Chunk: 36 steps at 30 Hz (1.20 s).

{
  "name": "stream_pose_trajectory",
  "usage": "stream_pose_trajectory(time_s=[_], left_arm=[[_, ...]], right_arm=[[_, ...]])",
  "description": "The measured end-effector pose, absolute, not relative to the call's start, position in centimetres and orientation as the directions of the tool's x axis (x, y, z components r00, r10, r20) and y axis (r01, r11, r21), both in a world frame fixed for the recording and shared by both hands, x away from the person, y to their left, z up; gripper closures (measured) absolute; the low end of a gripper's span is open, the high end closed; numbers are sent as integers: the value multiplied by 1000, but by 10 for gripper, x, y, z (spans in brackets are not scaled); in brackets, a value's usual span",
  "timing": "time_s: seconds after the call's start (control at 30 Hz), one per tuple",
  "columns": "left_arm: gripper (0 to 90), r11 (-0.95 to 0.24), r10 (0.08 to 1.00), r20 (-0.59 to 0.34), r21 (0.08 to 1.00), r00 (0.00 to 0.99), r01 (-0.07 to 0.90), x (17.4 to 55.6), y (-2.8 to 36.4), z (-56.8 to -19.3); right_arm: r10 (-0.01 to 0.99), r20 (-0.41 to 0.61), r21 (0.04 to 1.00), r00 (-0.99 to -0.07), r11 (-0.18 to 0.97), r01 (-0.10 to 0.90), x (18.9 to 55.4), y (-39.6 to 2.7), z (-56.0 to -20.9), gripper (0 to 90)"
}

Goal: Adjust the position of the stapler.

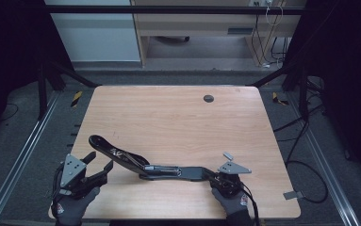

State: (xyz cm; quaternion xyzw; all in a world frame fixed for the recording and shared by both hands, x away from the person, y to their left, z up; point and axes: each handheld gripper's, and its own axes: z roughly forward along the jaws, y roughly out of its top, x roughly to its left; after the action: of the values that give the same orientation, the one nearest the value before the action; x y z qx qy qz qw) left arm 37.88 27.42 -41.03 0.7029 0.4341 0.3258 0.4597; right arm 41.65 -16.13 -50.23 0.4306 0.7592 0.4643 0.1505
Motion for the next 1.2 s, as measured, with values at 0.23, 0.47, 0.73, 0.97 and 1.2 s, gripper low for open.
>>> stream_pose_trajectory(time_s=[0.23,0.47,0.73,0.97,1.2], left_arm=[[305,-214,918,58,906,392,366,378,280,-429],[310,-210,936,63,890,348,404,382,283,-445],[334,-202,949,65,876,309,437,390,291,-465],[365,-187,953,47,870,301,456,393,295,-472],[403,-191,955,56,867,292,460,396,294,-480]], right_arm=[[799,160,841,-579,196,504,417,-165,-497,747],[813,141,849,-564,194,491,418,-176,-489,637],[842,128,842,-523,187,506,421,-196,-481,566],[864,113,847,-492,175,501,424,-212,-474,555],[893,105,844,-438,152,514,431,-230,-459,544]])
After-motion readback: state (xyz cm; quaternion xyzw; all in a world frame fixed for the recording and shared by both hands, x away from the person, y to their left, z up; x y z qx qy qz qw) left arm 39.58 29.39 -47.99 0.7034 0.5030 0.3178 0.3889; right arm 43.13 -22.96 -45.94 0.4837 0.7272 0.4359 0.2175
